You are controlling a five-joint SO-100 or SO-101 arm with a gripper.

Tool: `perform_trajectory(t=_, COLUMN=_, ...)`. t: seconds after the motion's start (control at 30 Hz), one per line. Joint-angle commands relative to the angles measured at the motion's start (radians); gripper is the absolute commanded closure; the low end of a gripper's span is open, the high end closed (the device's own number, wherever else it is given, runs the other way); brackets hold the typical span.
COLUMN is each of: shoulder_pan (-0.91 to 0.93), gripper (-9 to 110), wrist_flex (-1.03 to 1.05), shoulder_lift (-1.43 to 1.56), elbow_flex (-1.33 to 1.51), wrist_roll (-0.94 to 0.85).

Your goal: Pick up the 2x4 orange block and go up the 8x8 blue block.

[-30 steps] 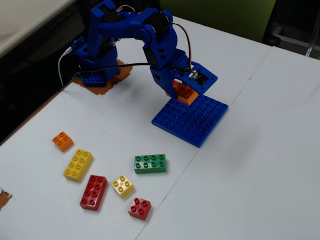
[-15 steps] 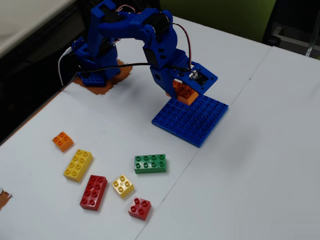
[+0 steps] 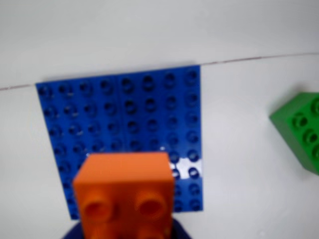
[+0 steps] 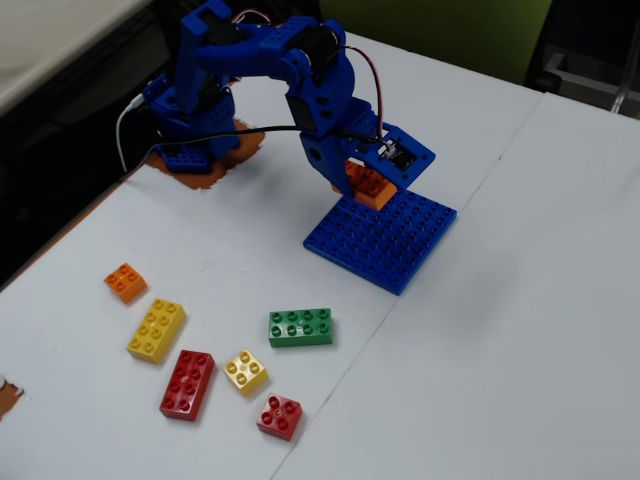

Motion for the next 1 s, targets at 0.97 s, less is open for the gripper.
perform_trajectory(t=0.97, shoulder_pan=0.003, gripper=96, wrist_flex=0.023, shoulder_lift=0.074, elbow_flex=-0.003, wrist_roll=-0.009)
